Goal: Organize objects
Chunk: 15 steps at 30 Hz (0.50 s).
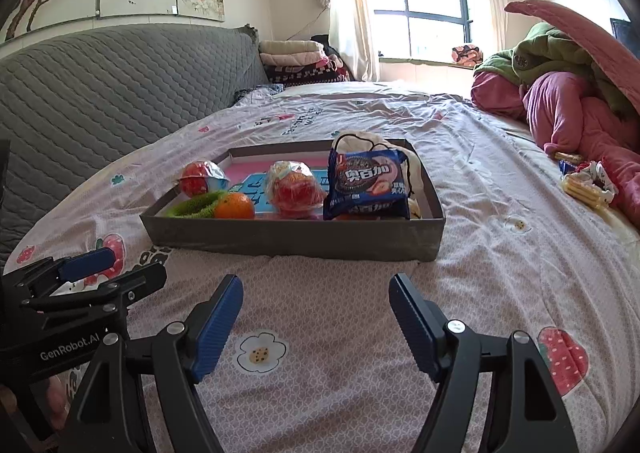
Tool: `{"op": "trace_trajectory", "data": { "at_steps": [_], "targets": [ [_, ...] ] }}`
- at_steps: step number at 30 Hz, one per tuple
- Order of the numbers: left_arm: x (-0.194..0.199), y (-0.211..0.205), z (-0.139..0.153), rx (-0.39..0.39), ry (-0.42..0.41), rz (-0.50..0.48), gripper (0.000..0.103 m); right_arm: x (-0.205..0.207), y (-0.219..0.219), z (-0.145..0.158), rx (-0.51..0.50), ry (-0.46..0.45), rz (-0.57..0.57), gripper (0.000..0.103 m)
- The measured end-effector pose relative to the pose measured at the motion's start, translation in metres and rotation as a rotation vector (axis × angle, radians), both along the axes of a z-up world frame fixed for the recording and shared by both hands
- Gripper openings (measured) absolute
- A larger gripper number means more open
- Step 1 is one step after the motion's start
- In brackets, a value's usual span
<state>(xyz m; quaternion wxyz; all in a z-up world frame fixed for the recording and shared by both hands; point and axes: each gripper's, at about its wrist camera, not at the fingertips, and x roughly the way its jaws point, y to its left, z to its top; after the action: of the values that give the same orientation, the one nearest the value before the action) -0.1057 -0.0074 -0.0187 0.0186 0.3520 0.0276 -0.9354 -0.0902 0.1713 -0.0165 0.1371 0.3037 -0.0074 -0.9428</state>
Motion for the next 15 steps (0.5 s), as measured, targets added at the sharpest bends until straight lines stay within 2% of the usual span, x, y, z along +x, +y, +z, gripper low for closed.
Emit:
{"op": "trace_trajectory", "data": {
  "at_steps": [15],
  "targets": [
    [0.0012, 0.0021, -0.0053, -0.01, -0.03, 0.01, 0.074, 0.007, -0.003, -0.0003, -0.013, -0.014, 0.03, 0.075]
  ]
}}
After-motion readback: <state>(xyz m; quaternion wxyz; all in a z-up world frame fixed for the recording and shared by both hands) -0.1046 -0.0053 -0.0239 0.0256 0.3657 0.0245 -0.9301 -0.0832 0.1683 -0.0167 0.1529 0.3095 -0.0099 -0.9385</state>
